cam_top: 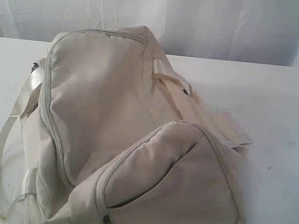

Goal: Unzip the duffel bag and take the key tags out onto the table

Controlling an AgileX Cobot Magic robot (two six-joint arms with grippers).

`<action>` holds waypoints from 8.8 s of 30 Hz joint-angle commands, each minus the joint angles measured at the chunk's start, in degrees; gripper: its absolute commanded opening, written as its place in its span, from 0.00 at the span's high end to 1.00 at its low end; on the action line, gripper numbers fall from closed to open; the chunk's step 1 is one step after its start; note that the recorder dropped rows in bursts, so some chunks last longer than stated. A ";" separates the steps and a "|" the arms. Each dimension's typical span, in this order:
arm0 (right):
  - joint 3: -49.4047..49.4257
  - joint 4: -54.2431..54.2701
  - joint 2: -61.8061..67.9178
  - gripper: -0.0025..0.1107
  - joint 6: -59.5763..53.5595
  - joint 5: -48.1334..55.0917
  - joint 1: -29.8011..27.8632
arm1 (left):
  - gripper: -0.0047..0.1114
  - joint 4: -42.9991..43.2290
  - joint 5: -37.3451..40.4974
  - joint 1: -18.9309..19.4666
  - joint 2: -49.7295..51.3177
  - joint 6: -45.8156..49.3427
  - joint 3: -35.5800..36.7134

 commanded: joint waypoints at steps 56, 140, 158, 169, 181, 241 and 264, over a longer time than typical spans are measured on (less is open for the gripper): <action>-3.61 27.28 -0.29 0.98 19.66 -5.64 1.56 | 0.89 63.72 -39.74 -1.05 52.56 -43.01 -45.66; -37.23 77.71 63.14 0.98 -90.01 -28.65 11.83 | 0.96 92.63 -59.48 1.60 82.43 -89.74 -53.61; -40.15 77.59 63.99 0.14 -67.01 -24.87 11.83 | 0.96 93.79 -71.34 1.59 51.04 -103.83 -21.49; -38.23 77.37 56.69 0.14 -61.22 -12.02 11.83 | 0.54 91.36 -74.15 1.59 51.04 -95.51 -23.20; -33.35 77.47 58.83 0.14 -53.85 -16.23 11.83 | 0.27 59.06 -65.18 1.59 51.04 -67.48 -23.46; -38.38 72.81 60.86 0.98 -51.15 -14.66 8.93 | 0.96 96.83 -55.07 -5.92 76.87 -102.91 -59.81; -23.36 73.17 57.82 0.98 -50.14 -12.10 -4.22 | 0.96 96.83 -59.29 2.23 71.69 -103.59 -48.97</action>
